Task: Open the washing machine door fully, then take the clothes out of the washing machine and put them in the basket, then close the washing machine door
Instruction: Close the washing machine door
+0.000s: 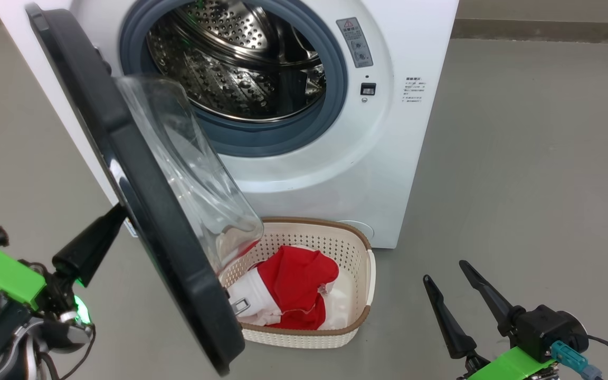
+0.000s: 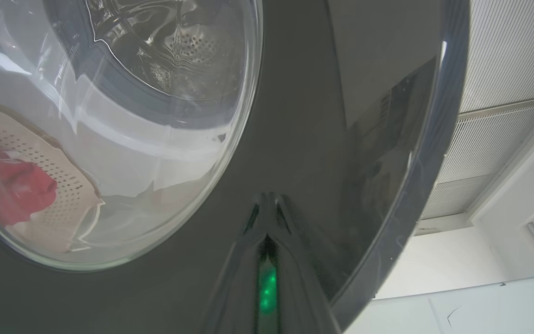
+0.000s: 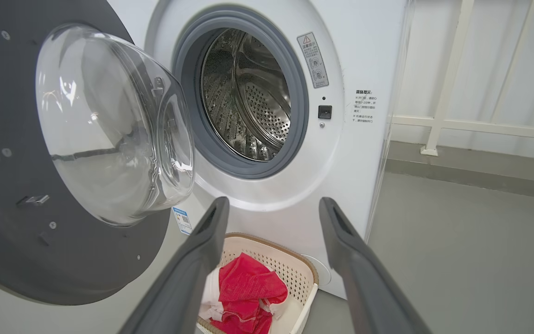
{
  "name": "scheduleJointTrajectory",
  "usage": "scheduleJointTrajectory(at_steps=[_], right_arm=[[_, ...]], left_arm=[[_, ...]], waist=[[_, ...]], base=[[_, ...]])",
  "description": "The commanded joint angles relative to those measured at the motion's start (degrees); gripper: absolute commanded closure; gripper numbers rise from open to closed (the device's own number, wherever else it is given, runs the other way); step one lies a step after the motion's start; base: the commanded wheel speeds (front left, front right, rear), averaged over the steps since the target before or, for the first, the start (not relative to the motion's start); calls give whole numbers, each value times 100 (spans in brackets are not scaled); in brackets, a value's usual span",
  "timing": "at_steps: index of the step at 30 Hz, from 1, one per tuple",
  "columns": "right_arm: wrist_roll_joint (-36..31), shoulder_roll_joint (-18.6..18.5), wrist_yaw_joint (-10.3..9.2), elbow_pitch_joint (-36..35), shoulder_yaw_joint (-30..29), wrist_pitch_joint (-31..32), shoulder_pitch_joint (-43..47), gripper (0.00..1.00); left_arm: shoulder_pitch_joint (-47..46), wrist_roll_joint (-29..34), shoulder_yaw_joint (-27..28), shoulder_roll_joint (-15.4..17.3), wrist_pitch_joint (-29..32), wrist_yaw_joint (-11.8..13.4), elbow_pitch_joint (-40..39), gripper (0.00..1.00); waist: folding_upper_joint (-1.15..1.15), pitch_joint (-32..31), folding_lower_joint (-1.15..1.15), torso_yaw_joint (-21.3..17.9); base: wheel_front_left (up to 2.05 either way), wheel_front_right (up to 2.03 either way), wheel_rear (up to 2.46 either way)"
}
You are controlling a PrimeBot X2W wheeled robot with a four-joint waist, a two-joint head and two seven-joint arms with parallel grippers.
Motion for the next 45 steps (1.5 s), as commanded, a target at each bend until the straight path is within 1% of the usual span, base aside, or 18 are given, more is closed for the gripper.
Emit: scheduleJointTrajectory(at_steps=[1, 4, 5, 6, 7, 8, 11, 14, 18, 21, 24, 28, 31, 33, 35, 38, 43, 45], right_arm=[[22, -28, 36, -153, 72, -37, -207, 0], [17, -17, 36, -152, 69, -37, -209, 0], [15, -12, 36, -154, 67, -37, -209, 0], [13, -8, 36, -157, 65, -37, -210, 0], [12, -4, 36, -159, 62, -37, -210, 0], [10, -1, 36, -160, 59, -37, -208, 0], [8, 6, 36, -161, 53, -37, -206, 0], [10, 14, 36, -161, 45, -37, -205, 0], [10, 36, 36, -161, 44, -37, -202, 0], [14, 48, 36, -165, 45, -37, -194, 0], [18, 58, 36, -167, 58, -37, -195, 0], [21, 78, 36, -170, 52, -37, -192, 0], [27, 95, 36, -165, 45, -37, -177, 0], [31, 109, 36, -168, 44, -37, -163, 0], [34, 117, 36, -168, 54, -37, -154, 0], [28, 119, 36, -166, 90, -37, -140, 0], [38, 125, 36, -169, 117, -37, -145, 0], [40, 121, 36, -166, 120, -37, -142, 0]], left_arm=[[12, -84, 102, 107, -73, 5, -231, 100], [37, -42, 139, 107, -223, -49, -266, 100], [40, -51, 161, 107, -309, -87, -274, 88], [46, -50, 173, 107, -380, -136, -284, 72], [62, -18, 186, 107, -457, -195, -298, 52], [91, 38, 190, 108, -526, -262, -313, 0], [204, 319, 179, 136, -797, -549, -363, 0], [326, 742, 208, 165, -1285, -991, -389, 0], [594, 1494, 59, 232, -1957, -1662, -301, 0], [758, 2165, -50, 285, -2663, -1925, -275, 0], [1017, 2971, -321, 399, -3424, -2027, -262, 0], [1373, 4025, -837, 638, -4550, -2060, -201, 0], [1556, 4611, -1119, 784, -5469, -2064, -39, 0], [1655, 4976, -1247, 849, -5854, -2064, 134, 0], [1723, 5359, -1301, 859, -6030, -2055, 281, 0], [1785, 5886, -1267, 768, -6107, -1978, 383, 0], [1965, 6775, -950, 440, -6115, -1986, 41, 0], [2049, 6960, -910, 366, -6115, -1995, 53, 0]], waist=[[0, -6, 0, 4], [0, -14, 0, 11], [0, -18, 0, 15], [0, -20, 0, 21], [0, -24, 0, 29], [0, -27, 0, 37], [0, -38, 0, 59], [0, -47, 0, 81], [0, -56, 0, 91], [0, -58, 0, 89], [0, -57, 0, 69], [0, -71, 0, 62], [0, -101, 0, 63], [0, -122, 0, 62], [0, -136, 0, 60], [0, -143, 0, 57], [0, -128, 0, 56], [0, -126, 0, 62]], base=[[0, 0, 0], [0, 0, 0], [0, 0, 0], [0, 0, 0], [0, 0, 0], [0, 0, 0], [0, 0, 0], [0, 0, 0], [0, 0, 0], [0, 0, 0], [0, 0, 0], [0, 0, 0], [0, 0, 0], [0, 0, 0], [0, 0, 0], [0, 0, 0], [0, 0, 0], [0, 0, 0]])
